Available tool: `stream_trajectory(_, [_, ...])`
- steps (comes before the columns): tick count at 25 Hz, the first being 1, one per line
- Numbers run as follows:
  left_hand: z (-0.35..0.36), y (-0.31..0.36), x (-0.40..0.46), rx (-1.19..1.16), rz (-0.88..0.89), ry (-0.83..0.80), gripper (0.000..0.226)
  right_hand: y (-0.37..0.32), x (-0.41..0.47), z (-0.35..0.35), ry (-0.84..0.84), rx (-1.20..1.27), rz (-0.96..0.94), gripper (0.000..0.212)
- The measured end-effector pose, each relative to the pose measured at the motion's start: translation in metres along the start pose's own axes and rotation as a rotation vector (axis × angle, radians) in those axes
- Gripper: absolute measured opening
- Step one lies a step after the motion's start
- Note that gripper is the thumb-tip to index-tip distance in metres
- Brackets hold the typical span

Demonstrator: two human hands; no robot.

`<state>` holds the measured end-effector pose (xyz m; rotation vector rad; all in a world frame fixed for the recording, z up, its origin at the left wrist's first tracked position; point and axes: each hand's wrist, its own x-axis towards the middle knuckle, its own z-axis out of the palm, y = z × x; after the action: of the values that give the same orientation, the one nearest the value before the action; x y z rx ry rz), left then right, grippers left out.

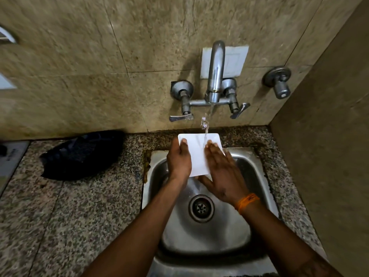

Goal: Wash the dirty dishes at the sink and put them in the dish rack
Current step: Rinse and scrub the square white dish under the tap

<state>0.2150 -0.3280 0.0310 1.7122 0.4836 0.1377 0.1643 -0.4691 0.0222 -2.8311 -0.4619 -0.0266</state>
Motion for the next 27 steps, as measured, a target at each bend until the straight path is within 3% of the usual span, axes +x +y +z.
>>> stream_trajectory(4, [0.005, -0.008, 0.0, -0.035, -0.034, -0.009, 0.028, -0.027, -0.006, 0.017, -0.102, 0.181, -0.166, 0.1])
stream_trajectory(6, [0.001, -0.004, -0.002, -0.037, -0.021, 0.022, 0.031, -0.001, -0.002, 0.017, -0.062, 0.108, -0.175, 0.097])
stream_trajectory(9, [-0.002, 0.001, 0.003, -0.029, 0.026, 0.076, 0.033, 0.013, -0.003, 0.013, 0.007, 0.018, -0.043, 0.092])
stream_trajectory(13, [-0.002, 0.004, 0.013, -0.056, 0.016, 0.1, 0.034, -0.011, -0.015, 0.015, 0.066, 0.025, -0.246, 0.076])
stream_trajectory(17, [-0.006, 0.007, 0.012, -0.132, -0.12, 0.087, 0.04, 0.017, -0.009, 0.011, 0.175, -0.094, -0.08, 0.077])
stream_trajectory(22, [-0.021, 0.003, 0.026, -0.098, -0.417, -0.051, 0.04, 0.016, -0.008, 0.011, 0.244, -0.069, -0.281, 0.056])
stream_trajectory(24, [-0.029, 0.009, 0.024, -0.184, -0.605, -0.162, 0.033, 0.018, 0.0, 0.0, 0.318, 0.083, -0.213, 0.038])
stream_trajectory(27, [-0.042, 0.008, 0.024, -0.2, -0.624, -0.364, 0.046, 0.009, 0.004, -0.011, 0.356, 0.712, 0.149, 0.016])
